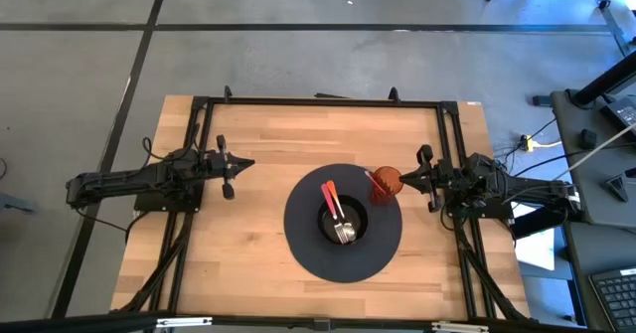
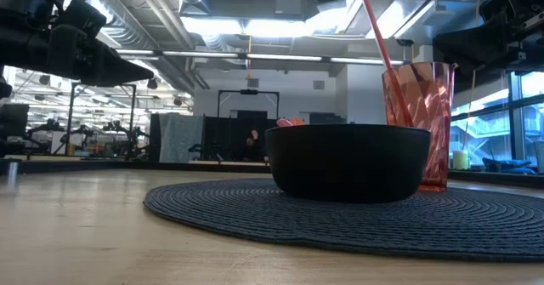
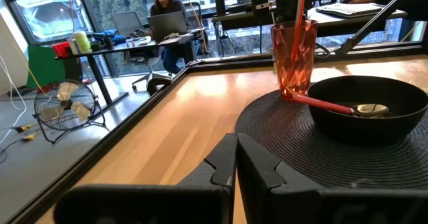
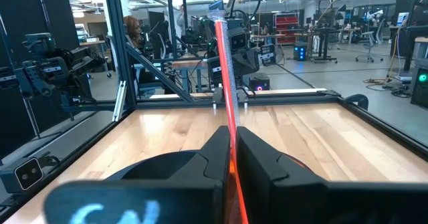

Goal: Pick & Place Utensil
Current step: Return to Home Position

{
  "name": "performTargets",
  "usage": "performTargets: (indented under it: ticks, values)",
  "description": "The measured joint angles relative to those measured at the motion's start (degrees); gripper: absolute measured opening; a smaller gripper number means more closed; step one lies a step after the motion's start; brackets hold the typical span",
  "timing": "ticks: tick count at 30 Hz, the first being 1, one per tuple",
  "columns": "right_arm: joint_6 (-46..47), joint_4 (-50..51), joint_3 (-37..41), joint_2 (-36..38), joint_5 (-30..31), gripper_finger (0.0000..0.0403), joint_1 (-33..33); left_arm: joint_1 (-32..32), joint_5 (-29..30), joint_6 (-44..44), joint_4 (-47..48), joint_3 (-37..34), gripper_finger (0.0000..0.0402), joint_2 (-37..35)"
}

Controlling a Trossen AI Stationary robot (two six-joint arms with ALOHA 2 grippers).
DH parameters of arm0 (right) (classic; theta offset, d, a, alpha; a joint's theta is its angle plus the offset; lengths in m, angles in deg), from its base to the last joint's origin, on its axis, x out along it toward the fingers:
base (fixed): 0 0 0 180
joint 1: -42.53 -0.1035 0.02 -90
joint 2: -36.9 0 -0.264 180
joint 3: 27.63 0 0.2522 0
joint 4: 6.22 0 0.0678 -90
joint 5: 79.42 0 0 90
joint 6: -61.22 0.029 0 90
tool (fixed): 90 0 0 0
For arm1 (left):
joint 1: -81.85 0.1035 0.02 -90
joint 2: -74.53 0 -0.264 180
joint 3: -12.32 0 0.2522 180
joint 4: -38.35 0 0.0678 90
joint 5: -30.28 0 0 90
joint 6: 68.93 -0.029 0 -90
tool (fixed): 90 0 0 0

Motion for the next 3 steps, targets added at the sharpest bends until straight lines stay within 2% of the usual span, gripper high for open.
performTargets:
  ticks: [3]
  values:
    - [0.0, 0.0, 0.0, 0.0, 0.0, 0.0028, 0.0, 0.0, 0.0, 0.0, 0.0, 0.0, 0.0008, 0.0]
